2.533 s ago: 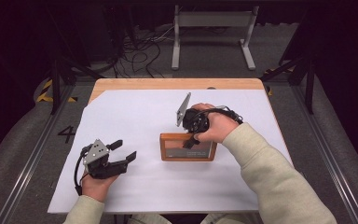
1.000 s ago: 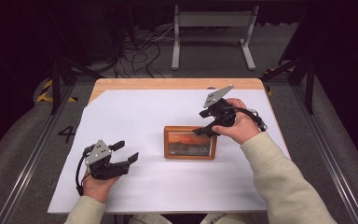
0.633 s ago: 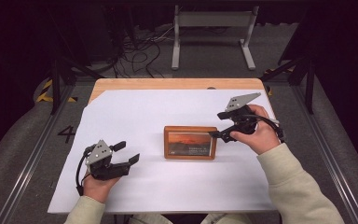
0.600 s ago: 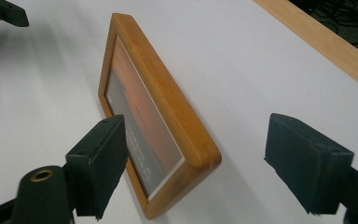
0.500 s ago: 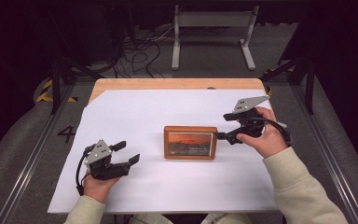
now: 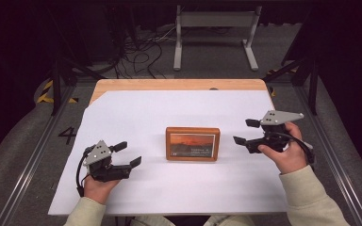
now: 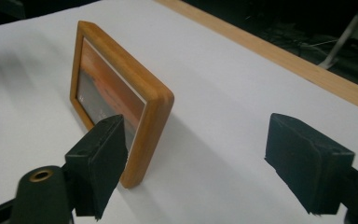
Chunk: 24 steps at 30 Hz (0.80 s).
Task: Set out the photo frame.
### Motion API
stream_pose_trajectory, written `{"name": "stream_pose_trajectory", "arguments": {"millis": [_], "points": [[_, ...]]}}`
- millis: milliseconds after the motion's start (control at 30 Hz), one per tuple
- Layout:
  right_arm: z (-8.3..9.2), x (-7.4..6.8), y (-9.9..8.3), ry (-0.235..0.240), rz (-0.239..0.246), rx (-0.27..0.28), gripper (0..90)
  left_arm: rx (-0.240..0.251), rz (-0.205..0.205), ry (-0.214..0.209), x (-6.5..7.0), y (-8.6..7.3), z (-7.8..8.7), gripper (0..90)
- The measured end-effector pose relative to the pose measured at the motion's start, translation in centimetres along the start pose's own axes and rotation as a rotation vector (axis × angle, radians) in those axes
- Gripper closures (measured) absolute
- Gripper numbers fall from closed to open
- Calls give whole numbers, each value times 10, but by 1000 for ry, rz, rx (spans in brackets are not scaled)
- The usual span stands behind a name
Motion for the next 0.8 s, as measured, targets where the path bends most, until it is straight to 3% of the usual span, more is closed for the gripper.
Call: {"name": "stream_pose_trajectory", "arguments": {"millis": [367,533,800], "points": [[13,5,-40,-92,-46,131,216,39,-1,1,0,3,3,174],[13,8,-58,-121,-24,141,204,42,8,7,-1,3,3,171],[6,13,-82,-142,-35,132,176,52,3,10,-2,2,2,171]]}}
Point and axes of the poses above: each handheld gripper's, and its own axes: z roughly backward along the jaws, y roughly out of its top, x roughly to its right, the point moved 7 cm from there along -z, roughly forward along the jaws, and after that the axes turned 9 degrees about x, right-handed, at the moved point
